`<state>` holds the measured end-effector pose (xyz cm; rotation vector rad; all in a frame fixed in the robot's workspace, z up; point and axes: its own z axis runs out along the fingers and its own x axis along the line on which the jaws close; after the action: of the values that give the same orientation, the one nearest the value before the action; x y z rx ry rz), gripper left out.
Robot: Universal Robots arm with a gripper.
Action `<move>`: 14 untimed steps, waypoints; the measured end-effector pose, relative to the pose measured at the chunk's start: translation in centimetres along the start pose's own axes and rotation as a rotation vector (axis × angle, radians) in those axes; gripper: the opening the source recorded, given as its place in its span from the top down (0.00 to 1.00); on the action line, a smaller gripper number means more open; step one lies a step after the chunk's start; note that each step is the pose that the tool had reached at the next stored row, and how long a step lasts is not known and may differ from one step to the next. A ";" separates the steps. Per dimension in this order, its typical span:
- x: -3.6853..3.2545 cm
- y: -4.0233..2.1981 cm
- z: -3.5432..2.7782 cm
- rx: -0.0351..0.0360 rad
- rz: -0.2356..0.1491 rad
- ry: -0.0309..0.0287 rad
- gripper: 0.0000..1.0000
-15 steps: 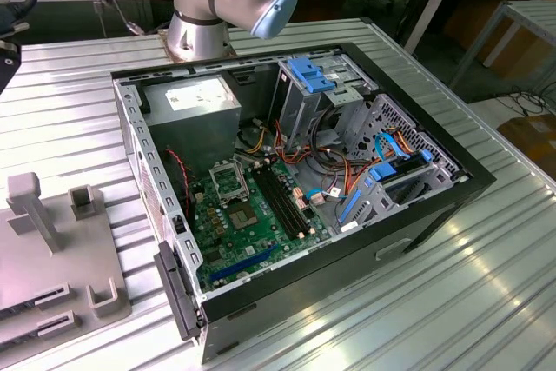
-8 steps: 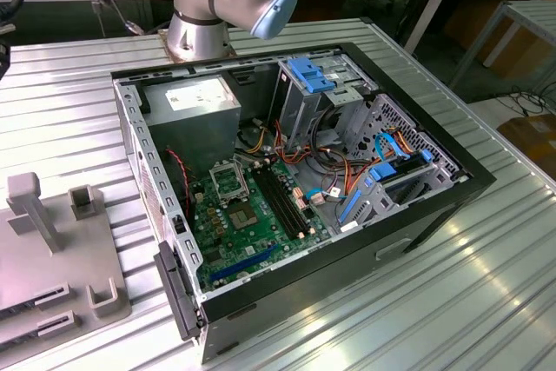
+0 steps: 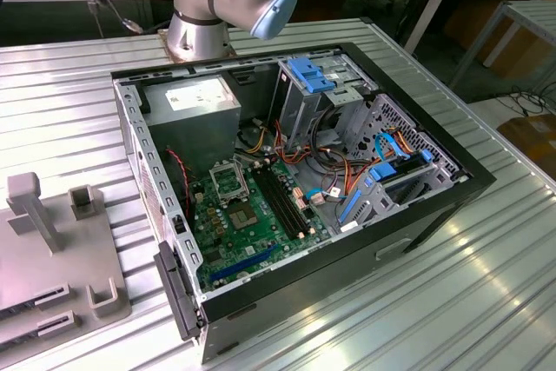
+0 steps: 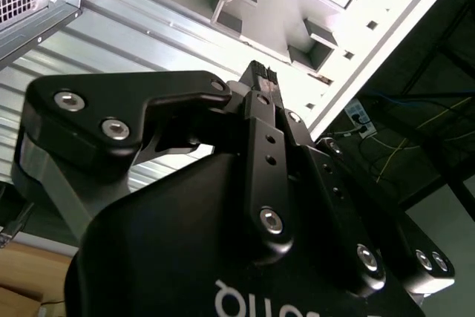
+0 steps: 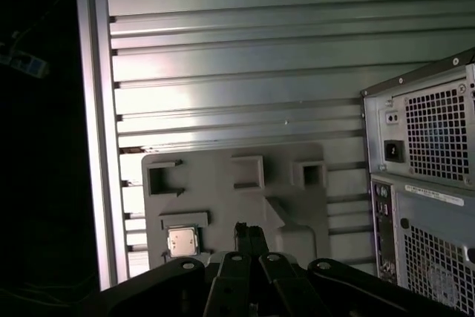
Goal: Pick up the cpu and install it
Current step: 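Reach for the cpu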
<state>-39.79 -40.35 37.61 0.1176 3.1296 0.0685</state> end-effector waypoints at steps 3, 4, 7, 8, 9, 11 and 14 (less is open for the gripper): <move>0.29 -0.33 0.09 0.0004 0.000 0.0034 0.89; 0.46 -0.47 0.14 0.0004 0.000 0.0038 0.89; 0.87 -0.80 0.25 0.0005 0.000 0.0046 0.89; 1.11 -0.96 0.31 0.0004 0.000 0.0048 0.89; 1.36 -1.07 0.34 0.0006 0.000 0.0051 0.89; 2.61 -1.31 0.48 0.0005 0.000 0.0051 0.89; 3.98 -1.55 0.62 0.0005 0.000 0.0052 0.89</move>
<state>-43.87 -41.56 36.90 0.1180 3.1348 0.0681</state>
